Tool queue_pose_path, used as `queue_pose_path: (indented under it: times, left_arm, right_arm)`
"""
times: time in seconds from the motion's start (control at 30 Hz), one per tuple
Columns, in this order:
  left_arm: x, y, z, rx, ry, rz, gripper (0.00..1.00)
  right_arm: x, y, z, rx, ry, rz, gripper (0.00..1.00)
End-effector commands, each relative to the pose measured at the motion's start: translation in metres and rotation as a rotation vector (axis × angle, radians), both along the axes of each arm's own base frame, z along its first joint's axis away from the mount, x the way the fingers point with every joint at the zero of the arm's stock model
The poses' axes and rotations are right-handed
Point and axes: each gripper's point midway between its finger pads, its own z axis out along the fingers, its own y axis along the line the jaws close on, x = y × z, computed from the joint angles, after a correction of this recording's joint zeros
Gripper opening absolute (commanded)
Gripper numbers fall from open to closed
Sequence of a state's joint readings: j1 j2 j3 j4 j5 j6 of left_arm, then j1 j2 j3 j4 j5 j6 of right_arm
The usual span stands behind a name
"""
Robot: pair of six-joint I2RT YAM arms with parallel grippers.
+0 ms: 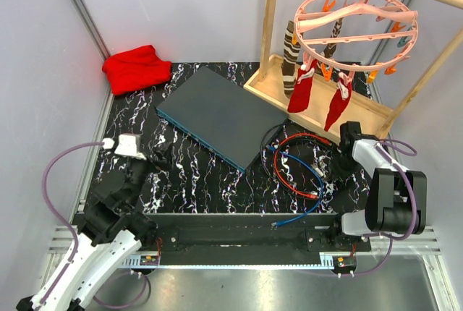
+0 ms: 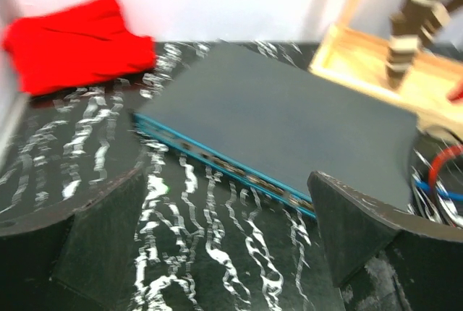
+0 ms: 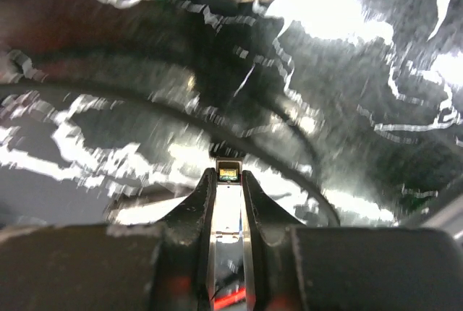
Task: Insert the plug into the switch port
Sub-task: Pick up the plug from the center of the board.
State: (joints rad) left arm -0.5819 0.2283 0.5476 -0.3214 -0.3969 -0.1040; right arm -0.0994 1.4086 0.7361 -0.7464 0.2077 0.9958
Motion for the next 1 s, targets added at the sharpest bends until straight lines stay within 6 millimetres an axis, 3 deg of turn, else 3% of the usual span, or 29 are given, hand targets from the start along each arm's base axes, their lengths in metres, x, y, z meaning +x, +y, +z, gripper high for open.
queue_pose_path:
  times: [0.0,0.07,0.17,0.3,0.47,0.7,0.97]
  left_arm:
    - [0.006,-0.044,0.0,0.03,0.036,-0.198,0.99]
    - [0.004,-0.064,-0.002,0.051,0.054,-0.305,0.99]
    - [0.003,-0.092,-0.008,0.09,0.089,-0.444,0.99]
    - [0.006,-0.126,-0.011,0.116,0.136,-0.575,0.99]
    - [0.003,-0.171,-0.016,0.187,0.171,-0.675,0.99]
    - [0.004,-0.242,-0.016,0.238,0.14,-0.694,0.98]
    - [0.015,-0.286,-0.037,0.245,0.094,-0.671,0.89]
  right_arm:
    - [0.01,0.013,0.038,0.055,-0.083,0.037,0.05]
    - [0.019,0.026,0.056,0.095,-0.167,0.08,0.0]
    - [0.035,0.047,0.083,0.129,-0.302,0.131,0.0]
    - [0.05,0.091,0.107,0.176,-0.401,0.237,0.0]
    - [0.059,0.15,0.117,0.225,-0.421,0.352,0.0]
    - [0.072,0.205,0.121,0.301,-0.446,0.416,0.0]
    - [0.072,0.238,0.124,0.377,-0.437,0.456,0.0]
